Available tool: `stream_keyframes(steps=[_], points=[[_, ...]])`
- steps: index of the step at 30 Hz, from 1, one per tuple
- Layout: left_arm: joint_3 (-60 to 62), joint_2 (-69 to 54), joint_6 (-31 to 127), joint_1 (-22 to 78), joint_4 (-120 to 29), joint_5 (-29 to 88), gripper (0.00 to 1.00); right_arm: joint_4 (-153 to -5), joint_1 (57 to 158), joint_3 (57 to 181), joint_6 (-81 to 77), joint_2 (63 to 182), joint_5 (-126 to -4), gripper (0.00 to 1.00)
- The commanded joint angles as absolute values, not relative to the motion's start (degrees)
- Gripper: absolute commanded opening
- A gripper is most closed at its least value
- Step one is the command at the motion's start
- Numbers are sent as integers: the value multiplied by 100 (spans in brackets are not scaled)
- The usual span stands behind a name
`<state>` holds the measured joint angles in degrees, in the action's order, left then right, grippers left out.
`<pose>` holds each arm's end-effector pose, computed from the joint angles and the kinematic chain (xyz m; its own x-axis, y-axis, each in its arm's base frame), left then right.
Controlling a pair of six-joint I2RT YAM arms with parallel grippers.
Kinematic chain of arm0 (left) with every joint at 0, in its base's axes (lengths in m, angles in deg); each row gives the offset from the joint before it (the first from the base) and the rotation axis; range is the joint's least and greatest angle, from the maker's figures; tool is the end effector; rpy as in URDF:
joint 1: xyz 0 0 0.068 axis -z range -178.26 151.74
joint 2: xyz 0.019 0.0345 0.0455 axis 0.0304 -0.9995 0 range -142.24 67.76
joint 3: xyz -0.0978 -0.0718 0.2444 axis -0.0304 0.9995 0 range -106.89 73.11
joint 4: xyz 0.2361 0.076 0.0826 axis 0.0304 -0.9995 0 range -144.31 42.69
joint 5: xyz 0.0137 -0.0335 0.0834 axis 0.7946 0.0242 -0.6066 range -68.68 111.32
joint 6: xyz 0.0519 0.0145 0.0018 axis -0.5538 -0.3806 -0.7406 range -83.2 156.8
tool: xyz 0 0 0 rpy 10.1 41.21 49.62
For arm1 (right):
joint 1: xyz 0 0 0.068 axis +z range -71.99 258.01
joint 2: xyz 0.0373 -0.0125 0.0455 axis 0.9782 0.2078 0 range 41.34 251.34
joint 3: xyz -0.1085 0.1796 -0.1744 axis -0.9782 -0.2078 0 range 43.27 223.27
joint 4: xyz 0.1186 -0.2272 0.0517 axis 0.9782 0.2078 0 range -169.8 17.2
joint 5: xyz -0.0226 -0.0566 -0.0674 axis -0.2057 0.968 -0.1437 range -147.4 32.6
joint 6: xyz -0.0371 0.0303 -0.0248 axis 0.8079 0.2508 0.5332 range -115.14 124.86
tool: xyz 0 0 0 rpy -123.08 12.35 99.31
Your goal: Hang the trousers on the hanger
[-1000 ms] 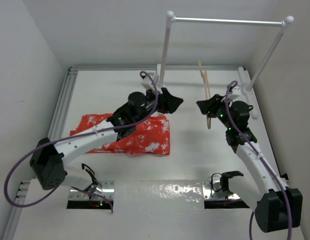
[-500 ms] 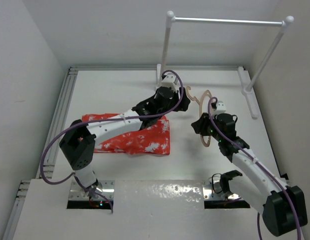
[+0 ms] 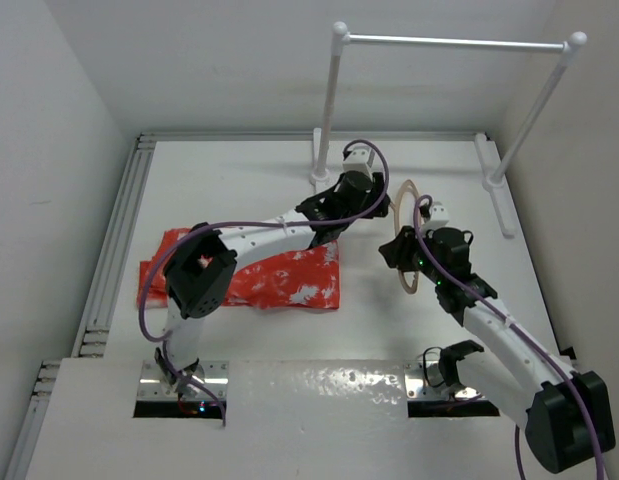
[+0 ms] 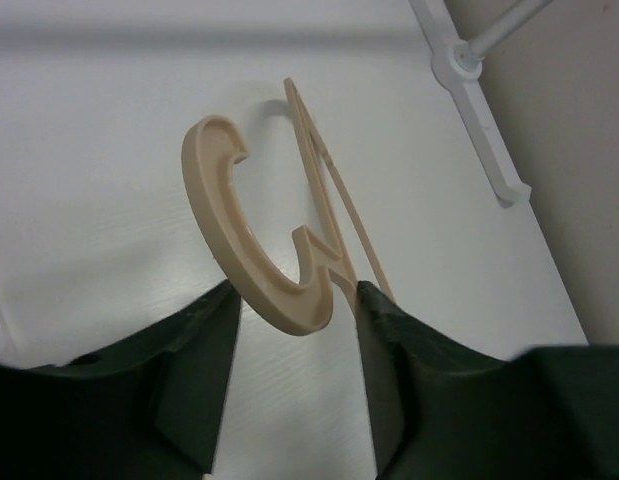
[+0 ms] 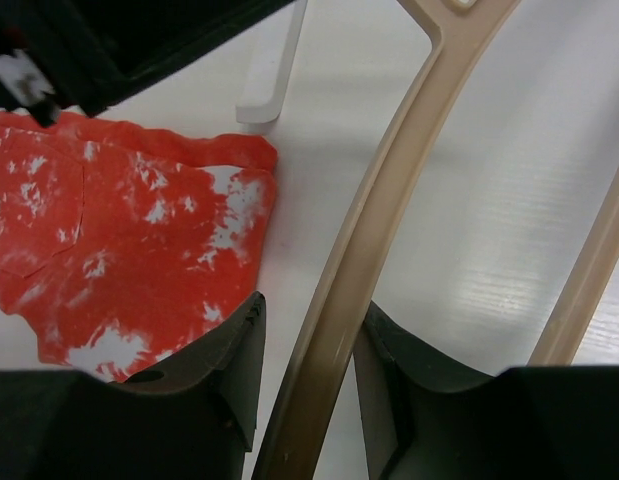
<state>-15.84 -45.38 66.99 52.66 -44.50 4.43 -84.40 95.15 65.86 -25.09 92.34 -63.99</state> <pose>0.3059 -0.3603 0.2713 -0.4864 -0.1644 -0.8581 0.3790 0.8452 -0.3768 0.1879 0.0622 0.2107 -0.5307 0.3553 -0.7694 -0.1479 0.8551 0.4969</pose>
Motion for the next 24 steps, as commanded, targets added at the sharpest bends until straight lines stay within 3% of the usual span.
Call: stream_keyframes(steps=[1, 3, 5, 6, 14, 17, 19, 24], points=[[-1742, -4562, 6896, 5246, -4143, 453, 43, -8762, 9558, 6472, -2440, 9056, -6478, 0], [-1541, -4501, 6992, 5228, -3915, 392, 25, -8710, 9567, 6446, -2449, 9064, -6530, 0], [-1348, -4439, 7019, 5219, -3756, 357, 14, -8719, 9567, 6393, -2502, 9047, -6513, 0], [-1286, -4369, 7019, 5219, -3677, 243, 0, -8745, 9567, 6349, -2537, 9021, -6513, 0], [48, -3684, 7090, 5228, -2956, -153, 0, -8570, 9559, 6059, -2695, 8757, -6574, 0], [672, -3385, 7248, 5228, -2508, -127, 0, -8289, 9558, 6041, -2757, 8643, -6566, 12], [885, -3253, 7336, 5228, -2314, -162, 0, -8200, 9567, 5962, -2731, 8494, -6653, 0], [1106, -3208, 7406, 5228, -2077, -118, 0, -8226, 9558, 5840, -2827, 8458, -6812, 0]])
